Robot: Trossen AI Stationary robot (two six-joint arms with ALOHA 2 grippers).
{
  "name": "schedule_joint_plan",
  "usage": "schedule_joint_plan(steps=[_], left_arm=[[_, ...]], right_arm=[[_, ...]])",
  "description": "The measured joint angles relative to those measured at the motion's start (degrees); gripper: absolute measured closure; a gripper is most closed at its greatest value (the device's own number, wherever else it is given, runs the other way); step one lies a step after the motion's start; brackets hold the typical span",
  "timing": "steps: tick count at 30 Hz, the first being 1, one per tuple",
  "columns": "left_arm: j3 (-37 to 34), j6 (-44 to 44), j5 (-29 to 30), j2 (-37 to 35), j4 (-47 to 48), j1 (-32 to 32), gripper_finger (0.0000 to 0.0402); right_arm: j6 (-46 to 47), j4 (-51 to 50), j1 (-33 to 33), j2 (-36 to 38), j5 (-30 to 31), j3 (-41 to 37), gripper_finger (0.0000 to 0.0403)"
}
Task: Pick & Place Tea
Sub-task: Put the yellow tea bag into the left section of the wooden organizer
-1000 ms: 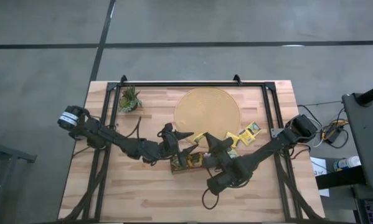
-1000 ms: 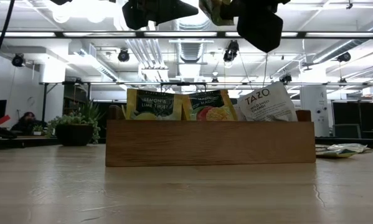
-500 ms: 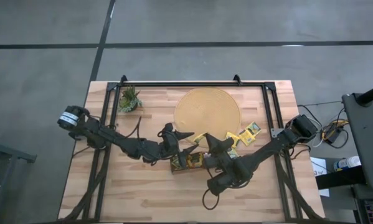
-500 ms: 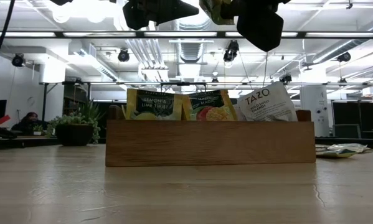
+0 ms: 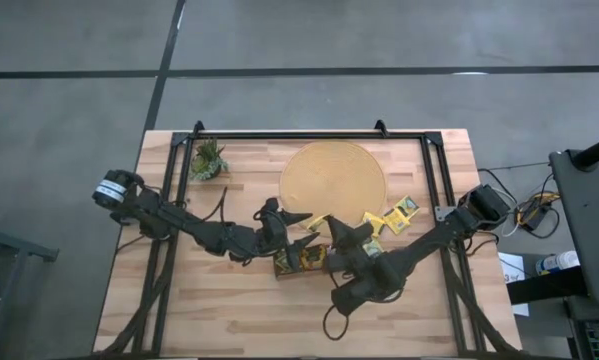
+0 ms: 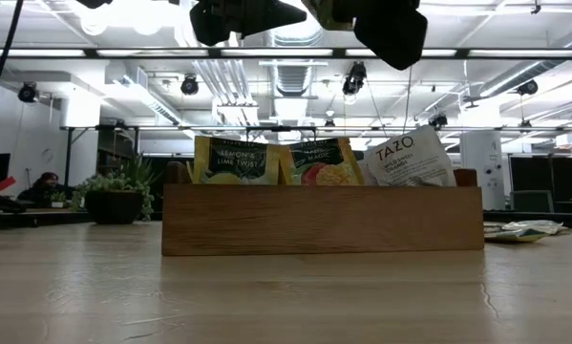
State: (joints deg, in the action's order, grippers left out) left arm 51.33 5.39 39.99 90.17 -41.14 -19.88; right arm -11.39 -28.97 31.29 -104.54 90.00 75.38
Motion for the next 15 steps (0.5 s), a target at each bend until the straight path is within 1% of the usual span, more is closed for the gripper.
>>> schedule_joint_plan(steps=[2,3,4,5,6,7,8,9,10,11,12,13,14,15], left_arm=[[0.0,0.0,0.0,0.0,0.0,0.0,0.0161],[0.0,0.0,0.0,0.0,0.0,0.0,0.0161],[0.0,0.0,-0.1,0.0,0.0,0.0,0.0161],[0.0,0.0,-0.2,0.0,-0.1,0.0,0.0161],[0.0,0.0,-0.3,0.0,-0.1,0.0,0.0161],[0.0,0.0,-0.3,0.0,0.0,0.0,0.0161],[-0.2,0.2,-1.8,-0.2,-0.5,0.0,0.0161],[-0.7,0.1,-4.6,-1.3,-0.4,0.0,0.0161],[-1.1,0.0,-5.2,-2.2,-0.2,-0.5,0.0161],[-1.1,0.1,-5.4,-2.5,0.0,-0.9,0.0161],[-1.1,0.1,-5.2,-2.5,0.0,-1.3,0.0161],[-1.2,-0.5,-4.4,-2.7,0.7,-1.8,0.0161],[-1.4,-1.4,-3.0,-2.7,1.1,-2.3,0.0161],[-1.4,-2.2,-2.0,-2.7,1.3,-2.4,0.0161]], right_arm=[[-5.8,5.2,0.0,-1.6,-0.6,0.0,0.0394],[-9.7,8.2,0.0,-2.5,-3.4,0.0,0.0394],[-14.8,14.0,-0.2,-3.7,-7.5,0.0,0.0394],[-21.0,24.1,-0.7,-5.1,-10.8,-0.4,0.0394],[-29.2,37.8,-1.0,-6.5,-13.4,-1.5,0.0394],[-39.6,53.3,-1.3,-8.0,-16.5,-3.1,0.0394],[-51.6,69.4,-1.4,-10.0,-18.5,-5.0,0.0394],[-63.8,86.8,-1.4,-12.6,-21.1,-7.4,0.0394],[-75.2,101.9,-1.3,-14.7,-25.1,-9.2,0.0394],[-85.7,116.2,-1.0,-17.4,-27.5,-10.4,0.0394],[-93.0,118.6,-1.0,-19.0,-27.9,-10.5,0.0394],[-97.5,118.7,-1.1,-19.2,-27.4,-10.3,0.0394],[-97.5,117.3,-1.1,-19.2,-26.2,-10.4,0.0395],[-94.9,115.8,-1.2,-19.6,-26.0,-10.3,0.0394]])
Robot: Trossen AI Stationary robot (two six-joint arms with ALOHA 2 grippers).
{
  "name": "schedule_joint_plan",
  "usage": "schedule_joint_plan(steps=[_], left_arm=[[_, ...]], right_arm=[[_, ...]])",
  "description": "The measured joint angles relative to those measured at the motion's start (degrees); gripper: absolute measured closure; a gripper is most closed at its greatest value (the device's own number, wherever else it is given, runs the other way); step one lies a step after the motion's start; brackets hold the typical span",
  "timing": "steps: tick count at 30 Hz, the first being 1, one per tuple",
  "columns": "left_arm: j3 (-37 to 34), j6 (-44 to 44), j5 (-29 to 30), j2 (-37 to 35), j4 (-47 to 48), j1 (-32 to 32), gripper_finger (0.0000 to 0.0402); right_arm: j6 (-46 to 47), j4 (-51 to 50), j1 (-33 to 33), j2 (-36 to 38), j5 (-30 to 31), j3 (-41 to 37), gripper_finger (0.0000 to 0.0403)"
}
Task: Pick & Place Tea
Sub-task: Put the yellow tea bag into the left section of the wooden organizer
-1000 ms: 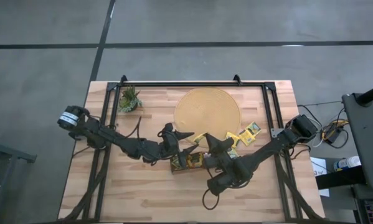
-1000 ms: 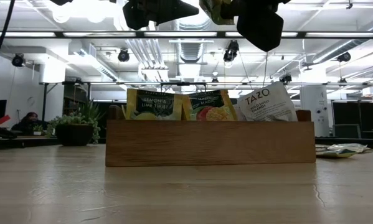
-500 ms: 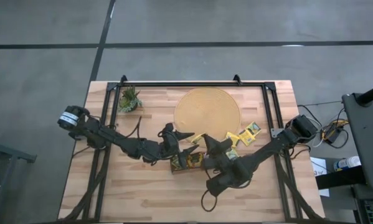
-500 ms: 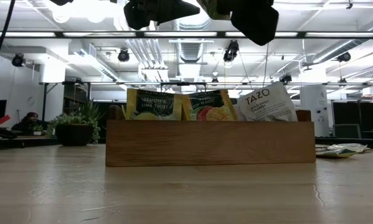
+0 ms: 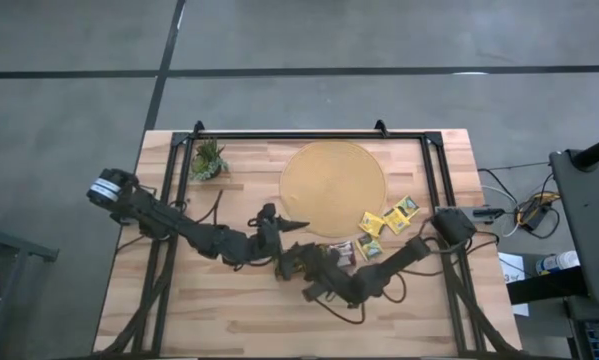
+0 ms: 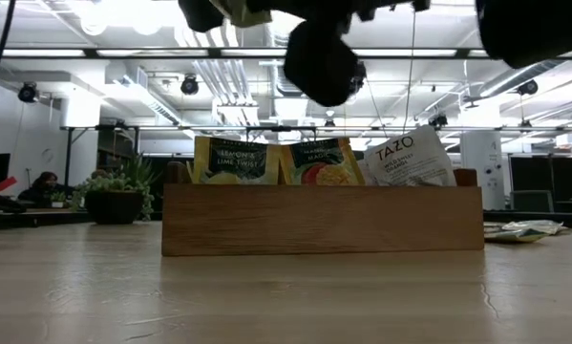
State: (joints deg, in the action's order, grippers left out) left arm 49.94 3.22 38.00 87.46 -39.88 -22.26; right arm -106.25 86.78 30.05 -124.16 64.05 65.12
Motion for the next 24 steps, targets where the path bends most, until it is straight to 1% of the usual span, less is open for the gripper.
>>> schedule_joint_plan(steps=[1,3,9,14,17,24], left_arm=[[0.1,-0.5,1.0,-0.1,-0.4,0.0,0.0161],[0.1,-1.1,3.5,-0.6,-0.2,-0.2,0.0161],[0.1,-0.4,3.4,-1.3,0.0,-1.3,0.0161],[0.1,-0.6,3.7,-1.9,0.1,-1.6,0.0161],[0.1,-0.6,3.6,-2.2,0.0,-2.0,0.0161],[0.0,-0.6,3.6,-2.2,-0.1,-2.1,0.0161]], right_arm=[[2.3,-0.2,-0.1,-0.2,-0.1,0.2,0.0395],[2.5,-0.3,-0.3,-0.2,0.3,0.2,0.0395],[3.1,0.1,-0.3,3.5,2.1,-1.0,0.0395],[5.9,-0.4,-0.4,8.0,4.9,-5.8,0.0395],[7.0,0.0,-0.5,10.6,5.1,-8.1,0.0395],[7.9,2.9,-1.1,11.7,5.2,-10.3,0.0395]])
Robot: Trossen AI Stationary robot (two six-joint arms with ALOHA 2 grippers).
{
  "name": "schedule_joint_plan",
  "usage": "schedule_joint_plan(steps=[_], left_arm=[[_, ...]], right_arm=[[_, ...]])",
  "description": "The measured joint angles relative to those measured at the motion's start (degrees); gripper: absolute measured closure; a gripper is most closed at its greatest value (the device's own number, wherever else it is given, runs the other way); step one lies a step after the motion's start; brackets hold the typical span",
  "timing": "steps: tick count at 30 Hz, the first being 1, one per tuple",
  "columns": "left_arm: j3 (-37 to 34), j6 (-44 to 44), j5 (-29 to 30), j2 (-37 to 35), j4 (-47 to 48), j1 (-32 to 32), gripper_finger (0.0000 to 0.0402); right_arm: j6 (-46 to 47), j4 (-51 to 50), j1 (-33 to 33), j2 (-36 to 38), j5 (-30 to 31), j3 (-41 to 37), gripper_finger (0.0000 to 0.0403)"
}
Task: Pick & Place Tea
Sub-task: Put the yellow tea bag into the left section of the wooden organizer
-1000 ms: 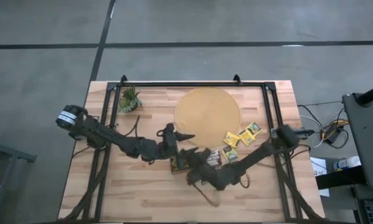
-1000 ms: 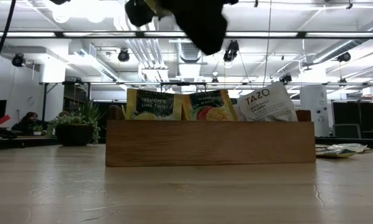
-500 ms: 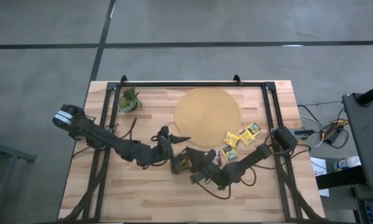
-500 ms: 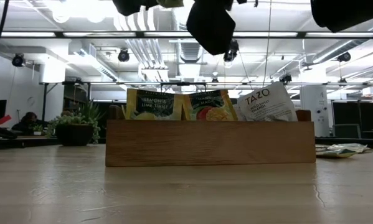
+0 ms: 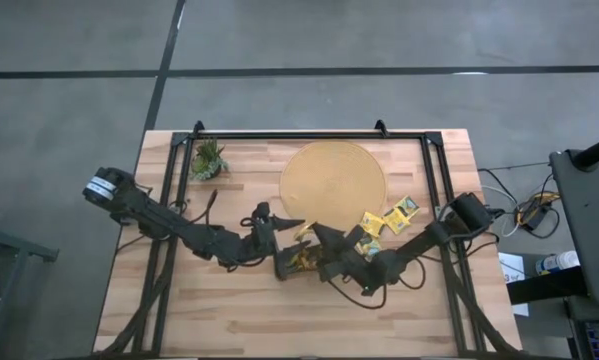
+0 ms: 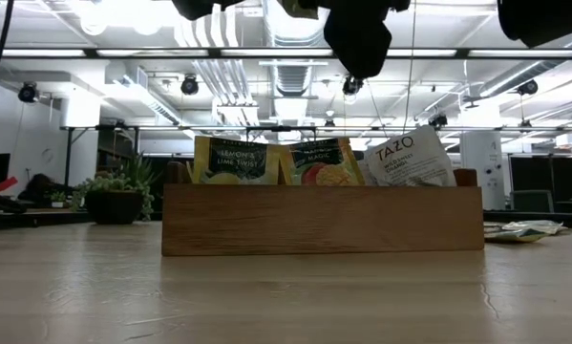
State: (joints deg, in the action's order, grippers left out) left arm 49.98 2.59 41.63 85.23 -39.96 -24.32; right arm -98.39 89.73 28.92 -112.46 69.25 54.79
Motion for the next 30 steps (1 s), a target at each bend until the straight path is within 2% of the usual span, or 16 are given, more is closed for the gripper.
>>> schedule_joint_plan(steps=[8,15,20,23,28,30], left_arm=[[0.0,-0.2,-0.1,0.0,0.0,-0.3,0.0161],[0.0,-0.2,-0.1,0.0,0.0,-0.3,0.0161],[0.0,-0.7,-0.2,0.0,-0.1,-0.3,0.0161],[0.0,-0.7,-0.2,0.0,-0.2,-0.3,0.0161],[0.0,-0.7,-0.2,-0.1,-0.4,-0.3,0.0161],[0.0,-0.7,-0.2,-0.1,-0.4,-0.3,0.0161]], right_arm=[[6.1,0.0,-0.6,2.2,-1.2,-1.3,0.0395],[18.8,0.1,-0.3,11.2,-5.9,-8.1,0.0395],[22.0,0.2,0.1,18.9,-2.3,-13.6,0.0394],[27.2,0.2,0.0,22.3,0.7,-15.5,0.0394],[37.2,0.2,-0.3,26.3,1.0,-18.6,0.0394],[38.6,0.2,-0.2,27.5,1.6,-19.1,0.0394]])
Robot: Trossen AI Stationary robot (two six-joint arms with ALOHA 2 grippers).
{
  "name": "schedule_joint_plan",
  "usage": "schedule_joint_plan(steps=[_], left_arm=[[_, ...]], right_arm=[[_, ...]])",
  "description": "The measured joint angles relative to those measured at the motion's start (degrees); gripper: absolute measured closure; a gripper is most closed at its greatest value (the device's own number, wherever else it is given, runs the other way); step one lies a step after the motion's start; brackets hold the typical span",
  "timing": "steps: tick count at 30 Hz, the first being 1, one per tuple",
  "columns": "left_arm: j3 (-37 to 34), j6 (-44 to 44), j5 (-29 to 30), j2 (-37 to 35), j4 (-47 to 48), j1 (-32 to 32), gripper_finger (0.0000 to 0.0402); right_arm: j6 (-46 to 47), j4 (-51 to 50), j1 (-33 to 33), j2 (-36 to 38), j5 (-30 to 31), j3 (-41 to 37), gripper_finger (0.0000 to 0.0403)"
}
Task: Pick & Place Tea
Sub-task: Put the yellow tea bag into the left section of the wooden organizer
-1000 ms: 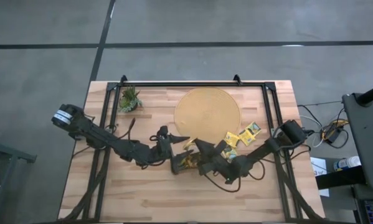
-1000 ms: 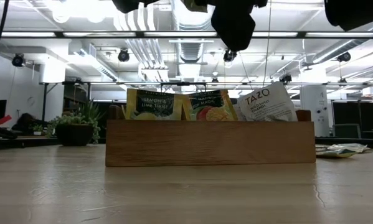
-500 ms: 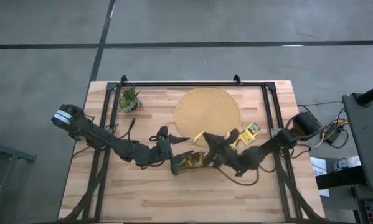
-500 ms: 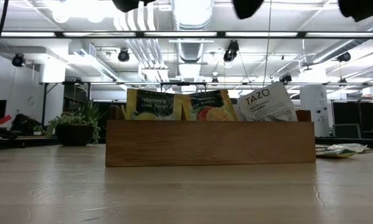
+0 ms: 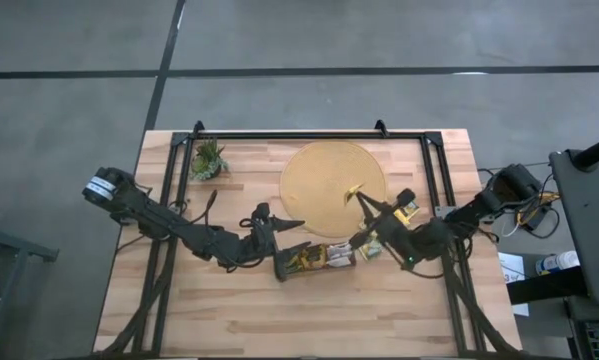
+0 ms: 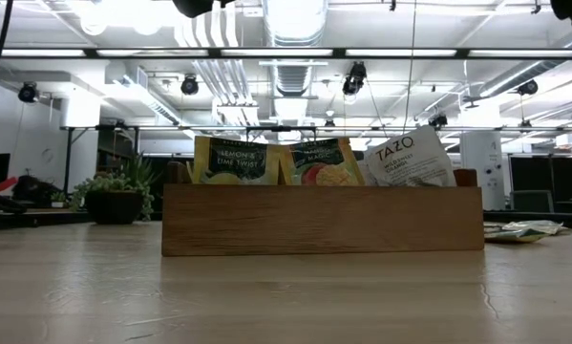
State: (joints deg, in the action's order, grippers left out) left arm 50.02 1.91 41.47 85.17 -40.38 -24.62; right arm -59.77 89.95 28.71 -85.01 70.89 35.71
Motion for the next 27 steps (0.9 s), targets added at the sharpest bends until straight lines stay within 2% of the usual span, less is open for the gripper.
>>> schedule_joint_plan(steps=[3,7,17,19,21,22,23,25,26,27], left_arm=[[0.0,0.0,0.0,0.0,0.0,0.0,0.0161],[0.0,0.0,0.0,0.0,0.0,0.0,0.0161],[0.1,-0.4,0.0,0.0,0.1,0.0,0.0161],[0.1,-0.4,0.0,0.0,0.1,0.0,0.0161],[0.1,-0.4,0.0,0.0,0.1,0.0,0.0161],[0.1,-0.4,0.0,0.0,0.1,0.0,0.0161],[0.1,-0.4,0.0,0.0,0.1,0.0,0.0161],[0.1,-0.6,0.0,0.0,0.1,0.0,0.0161],[0.2,-0.6,0.0,0.0,0.3,0.0,0.0161],[0.2,-0.6,-0.1,0.0,0.2,0.0,0.0161]], right_arm=[[0.5,-3.2,0.0,1.6,6.9,1.4,0.0394],[8.9,-22.9,0.4,4.5,13.7,5.2,0.0394],[37.0,-72.9,2.6,3.9,14.1,19.9,0.0394],[48.7,-89.3,3.0,3.7,8.0,24.8,0.0394],[70.5,-115.6,1.8,3.5,-6.4,32.0,0.0394],[81.8,-129.6,0.4,2.4,-11.2,36.0,0.0394],[92.1,-144.0,-1.0,0.2,-11.8,39.5,0.0394],[111.9,-173.4,-1.9,-5.3,-8.3,43.8,0.0394],[118.0,-181.7,-2.0,-9.5,-6.6,45.0,0.0395],[115.8,-179.8,-1.9,-13.2,-3.6,45.7,0.0394]])
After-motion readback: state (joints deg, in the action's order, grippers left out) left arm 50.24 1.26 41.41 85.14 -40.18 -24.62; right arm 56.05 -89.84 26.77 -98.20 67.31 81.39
